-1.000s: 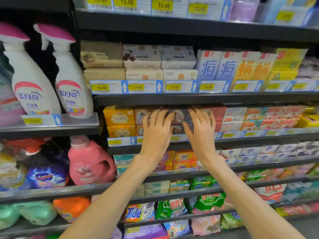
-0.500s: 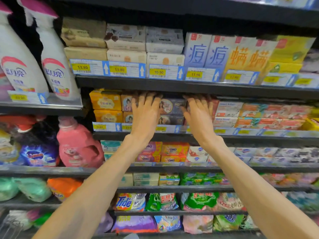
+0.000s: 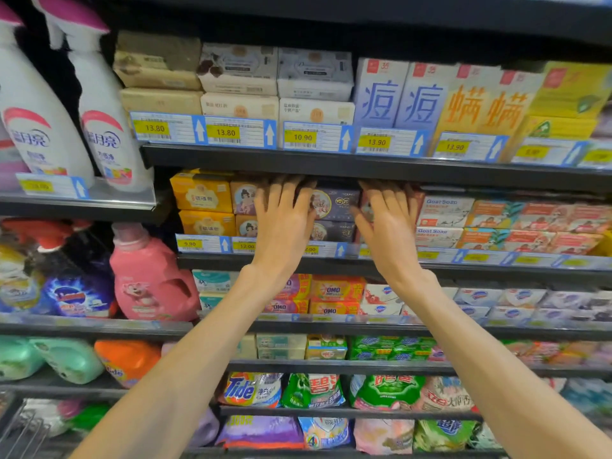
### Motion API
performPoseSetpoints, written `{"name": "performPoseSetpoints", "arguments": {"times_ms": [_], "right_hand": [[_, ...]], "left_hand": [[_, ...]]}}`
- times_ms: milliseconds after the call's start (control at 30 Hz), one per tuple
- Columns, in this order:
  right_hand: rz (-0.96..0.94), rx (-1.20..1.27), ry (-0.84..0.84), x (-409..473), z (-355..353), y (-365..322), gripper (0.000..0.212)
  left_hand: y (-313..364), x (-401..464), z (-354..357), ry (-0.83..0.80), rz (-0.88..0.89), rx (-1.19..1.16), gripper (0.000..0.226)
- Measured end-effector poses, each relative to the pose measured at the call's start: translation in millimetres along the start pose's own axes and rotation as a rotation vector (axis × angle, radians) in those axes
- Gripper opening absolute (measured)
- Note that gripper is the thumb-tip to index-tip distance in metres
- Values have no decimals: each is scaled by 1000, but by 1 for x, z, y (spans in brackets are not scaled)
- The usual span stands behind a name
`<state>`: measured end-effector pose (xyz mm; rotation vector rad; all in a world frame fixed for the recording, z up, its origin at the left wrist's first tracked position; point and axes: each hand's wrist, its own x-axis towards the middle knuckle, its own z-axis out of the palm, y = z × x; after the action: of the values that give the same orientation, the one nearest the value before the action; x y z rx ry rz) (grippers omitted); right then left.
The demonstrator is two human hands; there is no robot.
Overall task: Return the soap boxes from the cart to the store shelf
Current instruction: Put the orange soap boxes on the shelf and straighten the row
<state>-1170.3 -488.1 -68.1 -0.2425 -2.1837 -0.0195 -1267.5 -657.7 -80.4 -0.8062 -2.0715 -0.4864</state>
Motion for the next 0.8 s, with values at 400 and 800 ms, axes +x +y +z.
{"name": "performPoseSetpoints", "arguments": {"times_ms": [400, 800], "right_hand": [[166, -169, -34, -18, -28, 75, 35], [120, -40, 15, -8, -27, 89, 23]], "left_hand": [[73, 15, 27, -13, 150, -73, 37], [73, 30, 34, -14, 127, -12, 40]]}}
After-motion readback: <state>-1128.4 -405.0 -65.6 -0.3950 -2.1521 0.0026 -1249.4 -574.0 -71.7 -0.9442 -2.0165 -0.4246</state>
